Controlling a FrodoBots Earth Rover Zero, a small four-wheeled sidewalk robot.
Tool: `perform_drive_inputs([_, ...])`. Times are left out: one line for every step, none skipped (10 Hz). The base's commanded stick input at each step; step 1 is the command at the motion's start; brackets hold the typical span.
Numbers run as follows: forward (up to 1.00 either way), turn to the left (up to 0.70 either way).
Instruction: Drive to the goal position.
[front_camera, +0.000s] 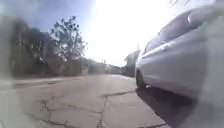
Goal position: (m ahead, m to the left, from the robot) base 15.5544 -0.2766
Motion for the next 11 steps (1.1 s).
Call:
perform_drive_inputs([1.0, 0.38])
perform_drive_inputs([1.0, 0.39])
perform_drive_inputs([1.0, 0.39])
perform_drive_inputs([1.0, 0.38])
perform_drive_inputs([1.0, 0.0])
perform_drive_inputs([1.0, 0.0])
perform_drive_inputs([1.0, 0.0])
perform_drive_inputs([1.0, 0.0])
perform_drive_inputs([1.0, 0.0])
perform_drive_inputs([1.0, 0.0])
perform_drive_inputs([1.0, 0.0])
